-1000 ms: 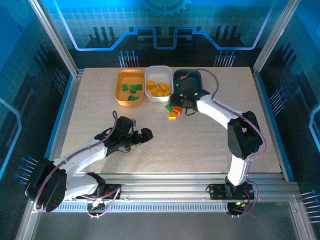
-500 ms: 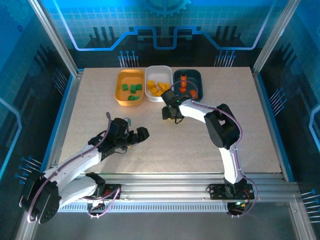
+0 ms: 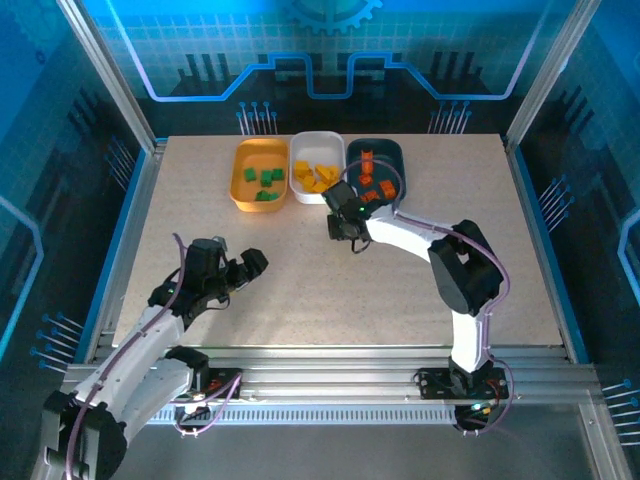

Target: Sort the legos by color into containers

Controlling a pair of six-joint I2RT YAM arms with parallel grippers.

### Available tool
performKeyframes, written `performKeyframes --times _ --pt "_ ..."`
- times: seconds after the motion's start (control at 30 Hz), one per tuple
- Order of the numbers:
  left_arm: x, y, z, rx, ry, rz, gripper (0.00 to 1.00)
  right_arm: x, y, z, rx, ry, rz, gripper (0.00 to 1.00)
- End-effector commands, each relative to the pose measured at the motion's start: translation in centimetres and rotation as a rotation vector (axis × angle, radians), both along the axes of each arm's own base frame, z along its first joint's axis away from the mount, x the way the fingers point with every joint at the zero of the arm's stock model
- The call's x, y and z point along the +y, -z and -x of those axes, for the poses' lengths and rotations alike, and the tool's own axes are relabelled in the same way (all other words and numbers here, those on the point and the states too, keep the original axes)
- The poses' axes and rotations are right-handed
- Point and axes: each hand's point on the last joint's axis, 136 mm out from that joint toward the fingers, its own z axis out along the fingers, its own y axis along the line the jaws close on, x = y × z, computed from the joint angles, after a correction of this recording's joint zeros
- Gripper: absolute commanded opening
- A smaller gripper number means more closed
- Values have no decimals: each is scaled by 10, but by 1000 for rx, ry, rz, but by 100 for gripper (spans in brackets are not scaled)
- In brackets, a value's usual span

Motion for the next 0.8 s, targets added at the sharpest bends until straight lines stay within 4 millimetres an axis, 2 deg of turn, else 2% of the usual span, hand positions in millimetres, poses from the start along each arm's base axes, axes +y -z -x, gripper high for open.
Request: performKeyframes --times 0.0,0.13,0.3,0.5,0.53,0.6,0.67,0.77 --pt "1 17 7 60 2 20 99 11 -23 -17 -43 -11 7 39" --pt "-5 24 10 94 29 50 99 19 -27 -36 -59 -11 7 39" --pt "4 19 18 99 47 -12 99 32 -48 -67 -94 -17 -38 42" --pt "2 14 18 83 58 -2 99 38 -28 -116 -52 12 -52 42" --pt "2 14 19 85 62 -4 99 38 -29 -123 -60 18 -56 44" --pt "2 14 20 89 69 -6 99 40 -35 -135 -66 10 -87 62" --pt "2 13 20 87 74 -4 99 40 -47 -139 -83 7 -89 69" --pt "1 14 20 86 76 3 99 32 -65 -132 -117 18 -70 76"
